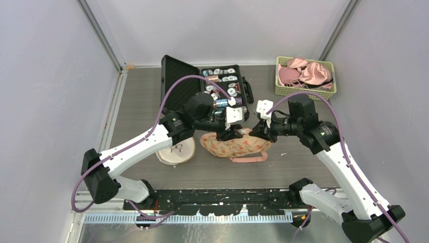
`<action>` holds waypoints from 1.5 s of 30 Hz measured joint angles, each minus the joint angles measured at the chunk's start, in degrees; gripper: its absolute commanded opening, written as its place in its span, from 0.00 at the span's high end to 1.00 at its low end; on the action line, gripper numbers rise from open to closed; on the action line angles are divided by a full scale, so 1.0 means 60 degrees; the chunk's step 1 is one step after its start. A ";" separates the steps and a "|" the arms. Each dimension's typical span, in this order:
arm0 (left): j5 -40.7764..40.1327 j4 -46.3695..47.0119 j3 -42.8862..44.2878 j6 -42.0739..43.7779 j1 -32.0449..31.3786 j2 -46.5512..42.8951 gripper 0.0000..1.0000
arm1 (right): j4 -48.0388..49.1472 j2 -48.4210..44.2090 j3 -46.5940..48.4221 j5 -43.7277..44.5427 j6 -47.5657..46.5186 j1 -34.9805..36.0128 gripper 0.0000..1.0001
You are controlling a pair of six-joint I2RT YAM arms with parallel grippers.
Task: Unzip the laundry bag and remove the bra
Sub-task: Unzip the laundry bag at the center of the board.
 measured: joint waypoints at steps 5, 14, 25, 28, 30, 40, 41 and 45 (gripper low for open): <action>-0.0015 0.0007 0.0007 0.0036 -0.0036 0.0015 0.80 | 0.0018 0.0000 0.0000 0.0000 0.0004 0.0000 0.99; -0.0025 0.0015 0.0007 0.0211 -0.0044 0.0055 1.00 | 0.0015 0.0000 0.0000 0.0015 0.0000 0.0000 0.99; -0.0313 0.0117 0.0007 0.0277 -0.0339 0.0069 0.62 | 0.0055 0.0000 0.0000 0.0025 0.0036 0.0015 0.99; -0.0495 0.0175 0.0004 0.0386 -0.0393 0.0087 0.95 | 0.0044 0.0000 0.0000 0.0022 0.0080 0.0015 0.99; -0.0623 0.0211 0.0004 0.0521 -0.0372 0.0091 1.00 | 0.0047 0.0000 -0.0004 0.0036 0.0102 0.0015 0.99; -0.0841 0.0452 -0.0160 0.0761 -0.0397 0.0091 0.49 | 0.0076 0.0000 -0.0058 0.0069 0.0113 0.0015 0.99; -0.0874 0.0459 -0.0186 0.0783 -0.0401 0.0091 0.52 | 0.0102 0.0000 -0.0058 0.0069 0.0113 0.0015 1.00; -0.0958 0.0455 -0.0357 0.0896 -0.0401 0.0091 0.86 | 0.0113 0.0000 -0.0058 0.0069 0.0120 0.0015 1.00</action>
